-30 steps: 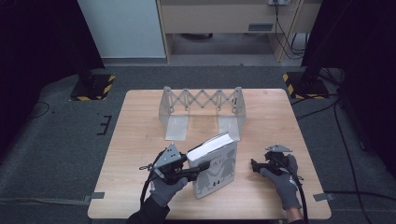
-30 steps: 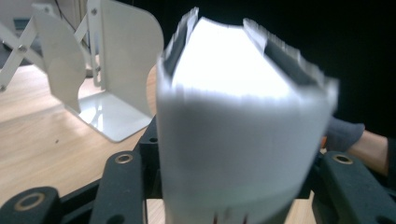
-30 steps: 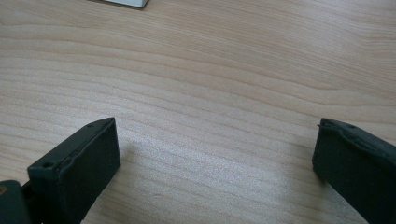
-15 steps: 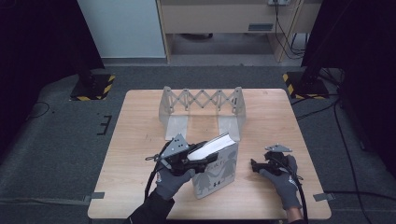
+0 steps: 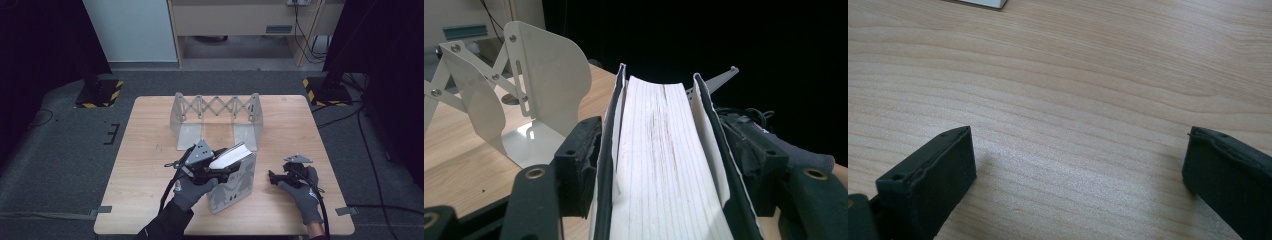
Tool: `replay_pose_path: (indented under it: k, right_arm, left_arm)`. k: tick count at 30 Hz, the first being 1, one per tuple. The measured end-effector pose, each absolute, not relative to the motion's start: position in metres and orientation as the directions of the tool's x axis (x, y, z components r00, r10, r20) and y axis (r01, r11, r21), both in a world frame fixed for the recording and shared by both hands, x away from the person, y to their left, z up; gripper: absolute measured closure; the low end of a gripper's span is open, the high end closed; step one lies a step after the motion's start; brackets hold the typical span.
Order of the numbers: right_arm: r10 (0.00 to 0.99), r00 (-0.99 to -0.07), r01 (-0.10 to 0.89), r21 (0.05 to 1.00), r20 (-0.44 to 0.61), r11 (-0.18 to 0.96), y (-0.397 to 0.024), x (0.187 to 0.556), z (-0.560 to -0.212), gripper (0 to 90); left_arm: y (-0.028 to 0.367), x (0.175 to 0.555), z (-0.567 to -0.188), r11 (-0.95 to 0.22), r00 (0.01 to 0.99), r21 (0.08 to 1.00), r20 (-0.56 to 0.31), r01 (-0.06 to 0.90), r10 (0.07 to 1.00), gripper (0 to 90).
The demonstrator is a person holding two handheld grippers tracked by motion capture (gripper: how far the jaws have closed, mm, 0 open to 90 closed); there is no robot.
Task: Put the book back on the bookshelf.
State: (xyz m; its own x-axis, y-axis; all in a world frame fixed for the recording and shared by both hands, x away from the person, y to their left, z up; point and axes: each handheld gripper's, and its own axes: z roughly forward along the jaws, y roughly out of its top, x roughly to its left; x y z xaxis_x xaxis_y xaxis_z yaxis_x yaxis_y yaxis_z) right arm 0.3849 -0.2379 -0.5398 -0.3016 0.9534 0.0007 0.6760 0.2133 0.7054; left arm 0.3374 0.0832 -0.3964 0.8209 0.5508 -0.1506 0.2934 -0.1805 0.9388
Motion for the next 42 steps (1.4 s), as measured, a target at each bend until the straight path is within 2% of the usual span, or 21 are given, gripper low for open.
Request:
replay_pose_path:
  k: [7,12,16,25,33,42]
  right_arm:
    - [0.953,-0.303,0.674,0.706,-0.001,0.215,-0.238,0.385,-0.540,1.0]
    - [0.954,-0.301,0.676,0.706,0.001,0.213,-0.238,0.385,-0.540,1.0]
    - [0.954,-0.301,0.676,0.706,0.001,0.213,-0.238,0.385,-0.540,1.0]
    - [0.953,-0.302,0.676,0.705,0.002,0.213,-0.238,0.385,-0.540,1.0]
    - [0.954,-0.301,0.676,0.706,0.001,0.213,-0.238,0.385,-0.540,1.0]
    - [0.954,-0.300,0.676,0.706,0.002,0.212,-0.238,0.385,-0.540,1.0]
  left_arm:
    - [0.079,0.331,-0.396,-0.202,0.820,0.937,-0.131,0.287,0.558,33.3]
    - [0.077,0.326,-0.395,-0.212,0.829,0.932,-0.139,0.295,0.542,42.1]
    - [0.074,0.321,-0.395,-0.207,0.829,0.936,-0.131,0.283,0.544,44.8]
    - [0.069,0.313,-0.397,-0.206,0.831,0.953,-0.076,0.224,0.551,37.5]
    - [0.068,0.314,-0.396,-0.214,0.825,0.946,-0.088,0.245,0.558,49.1]
    - [0.069,0.317,-0.395,-0.203,0.810,0.943,-0.100,0.262,0.578,50.5]
